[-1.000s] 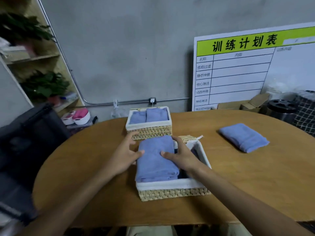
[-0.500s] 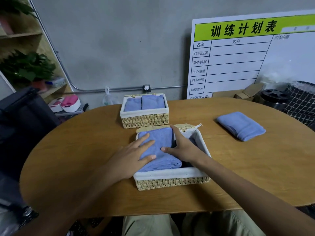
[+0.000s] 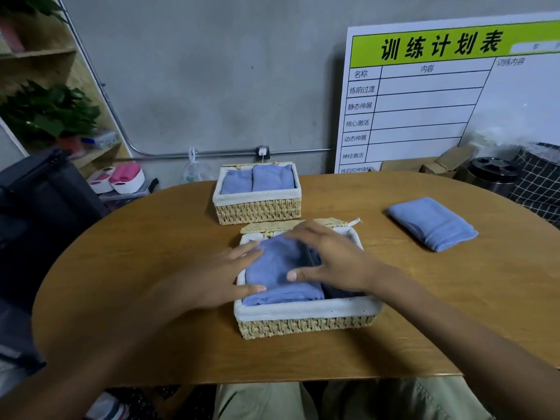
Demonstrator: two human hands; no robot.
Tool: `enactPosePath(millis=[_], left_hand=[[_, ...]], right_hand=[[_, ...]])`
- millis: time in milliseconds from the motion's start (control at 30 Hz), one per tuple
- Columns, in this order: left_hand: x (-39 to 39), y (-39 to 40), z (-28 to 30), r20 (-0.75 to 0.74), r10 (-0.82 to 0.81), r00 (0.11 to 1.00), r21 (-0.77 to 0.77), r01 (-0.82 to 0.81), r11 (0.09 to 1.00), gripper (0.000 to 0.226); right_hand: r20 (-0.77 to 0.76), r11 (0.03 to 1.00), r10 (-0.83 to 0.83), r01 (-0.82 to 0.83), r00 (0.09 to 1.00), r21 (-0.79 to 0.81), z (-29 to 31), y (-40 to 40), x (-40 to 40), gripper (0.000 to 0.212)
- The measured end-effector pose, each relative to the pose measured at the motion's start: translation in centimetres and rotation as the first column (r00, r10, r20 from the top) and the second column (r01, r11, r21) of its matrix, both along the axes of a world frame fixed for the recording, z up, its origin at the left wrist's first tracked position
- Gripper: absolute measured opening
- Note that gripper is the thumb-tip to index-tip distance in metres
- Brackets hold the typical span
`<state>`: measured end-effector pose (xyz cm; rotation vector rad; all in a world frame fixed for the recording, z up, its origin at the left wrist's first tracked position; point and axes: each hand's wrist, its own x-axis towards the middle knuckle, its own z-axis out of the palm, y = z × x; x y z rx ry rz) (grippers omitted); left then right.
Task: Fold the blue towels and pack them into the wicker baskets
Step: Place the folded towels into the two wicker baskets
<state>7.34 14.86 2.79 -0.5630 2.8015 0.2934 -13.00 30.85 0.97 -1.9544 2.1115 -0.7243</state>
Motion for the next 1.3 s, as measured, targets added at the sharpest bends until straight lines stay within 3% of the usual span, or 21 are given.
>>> enactPosePath(millis=[33, 100, 167, 267, 467, 567, 767, 933, 1067, 1133, 1200, 1300], left_hand=[[-0.1, 0.1, -0.4, 0.017, 0.008, 1.000, 0.023, -0.008, 1.000, 0.129], [-1.0, 0.5, -0.5, 0.074, -0.013, 0.997, -0.043, 0.017, 0.999, 0.118], [-2.1, 1.1, -0.1, 0.149, -0.009, 0.989, -0.141, 0.030, 0.990, 0.100], [-3.2, 1.0, 0.0, 0.215, -0.008, 0.977, -0.164, 0.044, 0.985, 0.100], [-2.3, -1.7, 1.2, 0.126, -0.043, 0.991, 0.089, 0.032, 0.995, 0.107], [-2.1, -1.0, -0.3, 0.106, -0.010, 0.994, 0.137, -0.004, 0.990, 0.115], [-3.1, -0.7, 0.7, 0.186, -0.054, 0.981, -0.029, 0.060, 0.998, 0.106], [-4.0, 0.1, 1.2, 0.293, -0.086, 0.952, -0.163, 0.138, 0.977, 0.107], [-4.8, 0.9, 1.9, 0.332, -0.102, 0.938, -0.156, 0.161, 0.975, 0.107], [-4.8, 0.8, 3.3, 0.356, -0.068, 0.932, -0.156, 0.131, 0.979, 0.100], [-5.2, 0.7, 5.1, 0.291, -0.071, 0.954, -0.226, 0.141, 0.964, 0.071], [-8.4, 2.5, 7.3, -0.053, -0.097, 0.994, -0.167, 0.087, 0.982, 0.038]], right_hand=[[-0.019, 0.995, 0.065, -0.063, 0.998, 0.081, -0.6, -0.3, -0.1, 0.082], [-0.106, 0.978, 0.105, -0.083, 0.989, 0.191, -1.6, -0.6, 0.0, 0.086], [-0.209, 0.983, 0.083, -0.046, 0.974, 0.177, -2.3, -0.9, 0.0, 0.088], [-0.294, 0.985, 0.086, -0.038, 0.952, 0.167, -2.1, -1.2, 0.0, 0.090], [-0.059, 0.990, 0.059, -0.051, 0.997, 0.128, -2.0, -0.9, -1.4, 0.082], [-0.070, 0.989, 0.067, -0.057, 0.995, 0.137, -2.6, -1.2, -1.3, 0.083], [-0.155, 0.985, 0.102, -0.077, 0.983, 0.156, -2.0, -1.0, -1.1, 0.088], [-0.139, 0.972, 0.132, -0.100, 0.982, 0.213, -2.5, -0.4, -1.7, 0.090], [-0.216, 0.969, 0.138, -0.087, 0.967, 0.231, -2.0, -0.7, -1.5, 0.088], [-0.092, 0.987, 0.102, -0.090, 0.991, 0.130, -0.4, -0.1, -2.7, 0.076], [0.114, 0.997, -0.026, 0.034, 0.993, -0.064, 1.2, 1.3, -5.2, 0.052], [0.240, 0.908, -0.309, 0.360, 0.920, -0.212, 2.1, 4.6, -11.4, 0.014]])
